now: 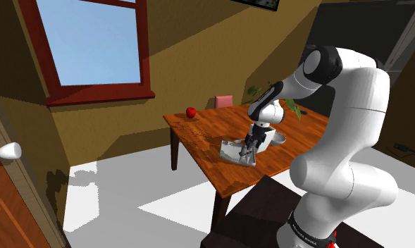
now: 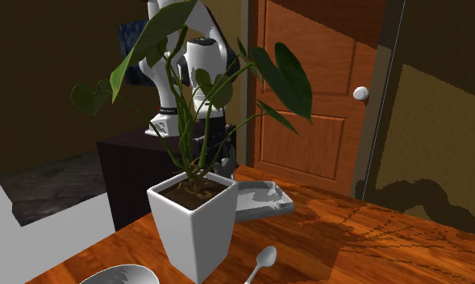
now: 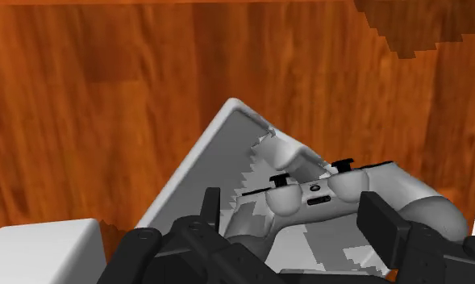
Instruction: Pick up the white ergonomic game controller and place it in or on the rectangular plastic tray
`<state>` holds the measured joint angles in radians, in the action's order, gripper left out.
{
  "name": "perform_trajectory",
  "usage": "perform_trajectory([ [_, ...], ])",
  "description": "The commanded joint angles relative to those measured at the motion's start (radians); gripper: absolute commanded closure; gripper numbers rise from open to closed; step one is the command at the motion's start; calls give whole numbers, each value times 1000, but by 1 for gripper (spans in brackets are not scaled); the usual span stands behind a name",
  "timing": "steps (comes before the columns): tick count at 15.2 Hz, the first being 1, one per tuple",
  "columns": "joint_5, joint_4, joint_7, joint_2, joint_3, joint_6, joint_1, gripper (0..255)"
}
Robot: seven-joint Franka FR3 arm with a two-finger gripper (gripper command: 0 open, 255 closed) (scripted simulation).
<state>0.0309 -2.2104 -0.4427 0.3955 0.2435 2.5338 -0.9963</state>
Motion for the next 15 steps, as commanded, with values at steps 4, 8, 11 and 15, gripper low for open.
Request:
perform_trajectory([
  [4, 7, 1, -5, -28, 4, -29, -6, 0],
  [8, 25, 12, -18, -101, 13, -112, -20, 0],
  [11, 25, 12, -18, -101, 13, -112, -20, 0],
  [15, 25, 12, -18, -101, 13, -112, -20, 0],
])
